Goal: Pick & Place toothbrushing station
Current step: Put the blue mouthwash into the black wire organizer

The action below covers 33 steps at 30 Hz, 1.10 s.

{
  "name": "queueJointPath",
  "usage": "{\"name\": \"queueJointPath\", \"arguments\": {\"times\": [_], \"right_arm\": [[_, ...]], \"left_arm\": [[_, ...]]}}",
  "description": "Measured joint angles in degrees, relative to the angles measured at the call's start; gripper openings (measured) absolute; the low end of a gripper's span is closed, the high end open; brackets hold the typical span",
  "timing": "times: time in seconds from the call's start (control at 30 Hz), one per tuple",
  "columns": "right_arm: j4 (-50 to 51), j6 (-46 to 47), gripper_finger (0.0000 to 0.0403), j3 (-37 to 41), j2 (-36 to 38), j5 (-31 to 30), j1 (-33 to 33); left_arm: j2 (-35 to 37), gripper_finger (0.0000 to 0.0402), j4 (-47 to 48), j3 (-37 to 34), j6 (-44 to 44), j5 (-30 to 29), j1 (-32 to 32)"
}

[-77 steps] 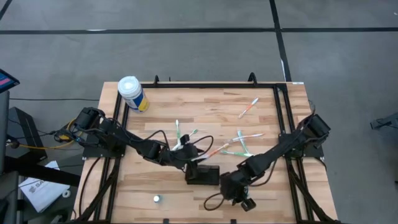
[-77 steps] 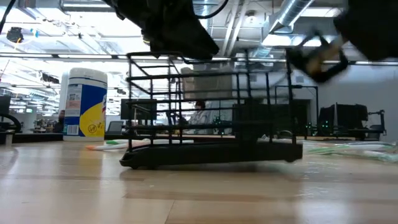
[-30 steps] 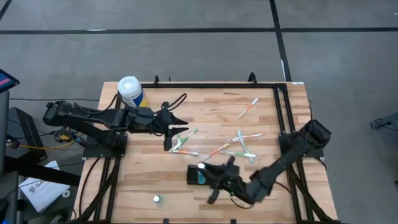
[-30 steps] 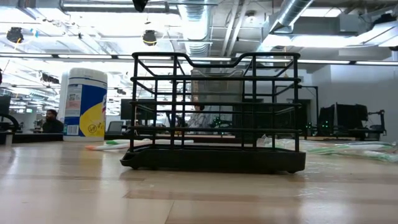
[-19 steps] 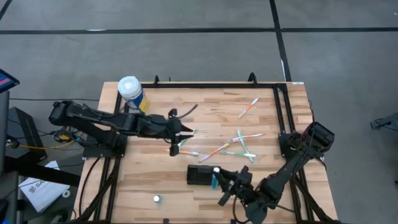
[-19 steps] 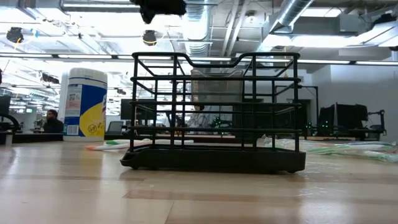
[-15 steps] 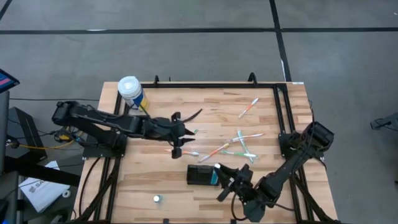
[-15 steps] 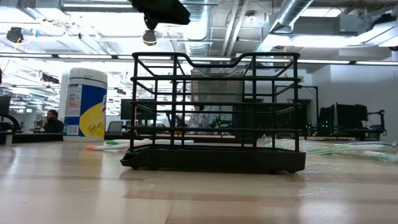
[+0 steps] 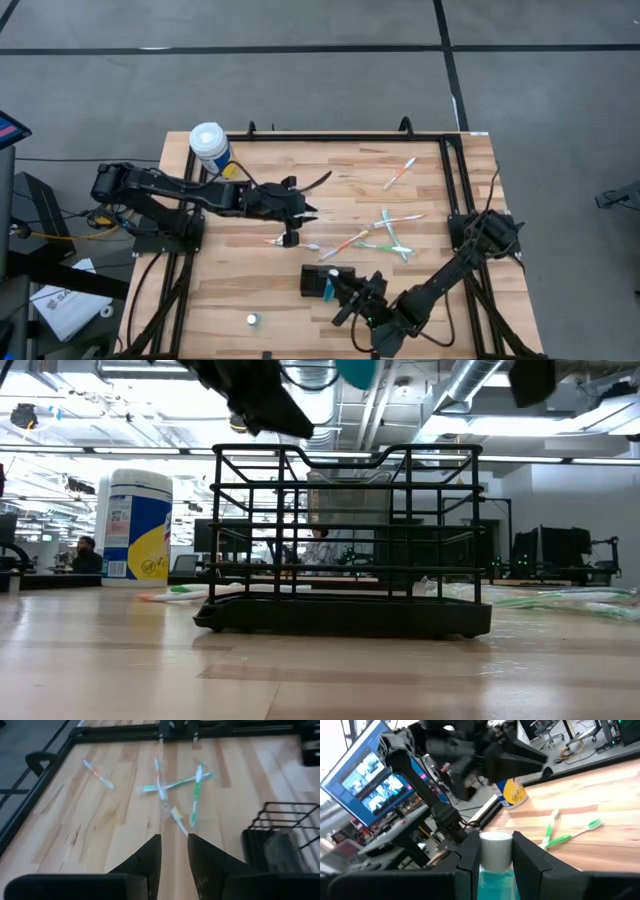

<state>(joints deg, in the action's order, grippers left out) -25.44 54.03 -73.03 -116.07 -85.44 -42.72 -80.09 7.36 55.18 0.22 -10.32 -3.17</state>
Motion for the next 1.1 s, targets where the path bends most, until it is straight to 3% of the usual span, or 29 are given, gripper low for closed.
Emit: {"name": "queueJointPath", "arguments": {"times": [0.27, 0.7, 0.93, 1.1], "right_arm": [[-0.4, -2.1, 0.0075, -3.2, -2.4, 0.7, 1.6], [5.2, -1.9, 0.0072, -3.2, -2.4, 1.1, 3.3], [16.8, 7.4, 0.0072, -3.2, -2.4, 2.4, 3.6], [24.0, 12.2, 0.0072, -3.2, -2.4, 7.5, 3.4]], "left_arm": [[0.0, 0.0089, -6.2, -6.8, 0.0, 4.2, 3.3], [0.0, 0.0089, -12.3, -11.2, 1.3, 4.8, 3.3], [0.0, 0.0089, -12.9, -11.2, 2.3, 4.7, 3.3], [0.0, 0.0089, -13.7, -11.2, 2.4, 5.6, 3.3]]}}
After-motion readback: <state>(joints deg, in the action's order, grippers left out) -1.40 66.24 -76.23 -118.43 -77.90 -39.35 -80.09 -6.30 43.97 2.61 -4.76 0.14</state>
